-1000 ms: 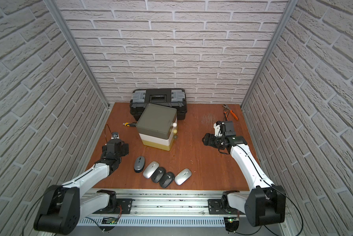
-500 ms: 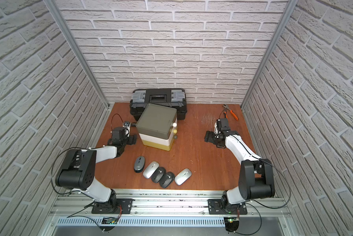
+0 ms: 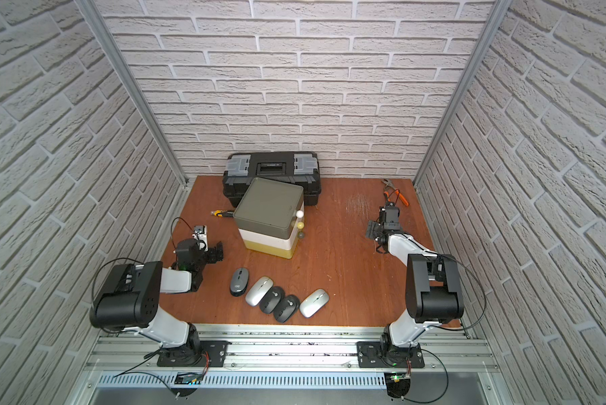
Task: Take the mice out of the drawer
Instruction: Reset both arms
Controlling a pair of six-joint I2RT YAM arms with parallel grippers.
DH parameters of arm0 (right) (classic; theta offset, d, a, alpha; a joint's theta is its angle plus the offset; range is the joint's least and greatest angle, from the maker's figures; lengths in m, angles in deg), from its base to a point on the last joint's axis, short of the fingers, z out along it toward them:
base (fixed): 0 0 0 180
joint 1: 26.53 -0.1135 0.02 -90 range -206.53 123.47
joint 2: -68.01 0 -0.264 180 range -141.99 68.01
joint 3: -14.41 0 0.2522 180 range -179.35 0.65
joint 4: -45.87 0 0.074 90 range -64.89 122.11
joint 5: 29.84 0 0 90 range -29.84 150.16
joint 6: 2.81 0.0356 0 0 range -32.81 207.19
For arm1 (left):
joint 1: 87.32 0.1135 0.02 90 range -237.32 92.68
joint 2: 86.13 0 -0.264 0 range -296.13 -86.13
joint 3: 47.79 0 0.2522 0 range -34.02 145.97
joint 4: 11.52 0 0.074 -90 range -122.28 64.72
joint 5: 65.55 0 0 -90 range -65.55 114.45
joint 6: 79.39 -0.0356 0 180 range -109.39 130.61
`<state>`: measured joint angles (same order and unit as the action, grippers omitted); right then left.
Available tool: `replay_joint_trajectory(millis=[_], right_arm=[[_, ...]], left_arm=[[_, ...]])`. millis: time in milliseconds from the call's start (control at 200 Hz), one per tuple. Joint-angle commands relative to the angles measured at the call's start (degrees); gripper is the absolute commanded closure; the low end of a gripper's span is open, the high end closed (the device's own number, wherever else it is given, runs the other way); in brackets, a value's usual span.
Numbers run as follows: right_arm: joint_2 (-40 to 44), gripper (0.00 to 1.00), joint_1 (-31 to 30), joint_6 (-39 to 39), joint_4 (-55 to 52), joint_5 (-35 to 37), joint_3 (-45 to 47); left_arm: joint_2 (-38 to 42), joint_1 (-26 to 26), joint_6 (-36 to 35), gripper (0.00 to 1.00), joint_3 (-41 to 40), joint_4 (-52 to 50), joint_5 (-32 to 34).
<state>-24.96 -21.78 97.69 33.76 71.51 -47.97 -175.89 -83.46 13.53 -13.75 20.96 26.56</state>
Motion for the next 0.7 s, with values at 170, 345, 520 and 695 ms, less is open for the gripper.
replay_joint_trajectory(millis=[170,345,520,695], right_arm=[[6.1,0.19,-8.6,-10.5,30.2,7.9,16.7],[7.9,0.0,-9.3,-12.8,38.5,4.5,22.1],[4.0,0.0,-4.3,-11.1,50.1,-8.0,26.3],[5.6,0.0,-4.3,-11.3,45.5,-8.2,25.2]], left_arm=[[0.1,0.1,2.7,0.02,1.9,5.5,1.3],[0.1,0.1,2.6,0.02,1.9,5.4,1.2],[0.1,0.1,2.6,0.02,1.9,5.5,1.3],[0.1,0.1,2.6,0.02,1.9,5.5,1.3]])
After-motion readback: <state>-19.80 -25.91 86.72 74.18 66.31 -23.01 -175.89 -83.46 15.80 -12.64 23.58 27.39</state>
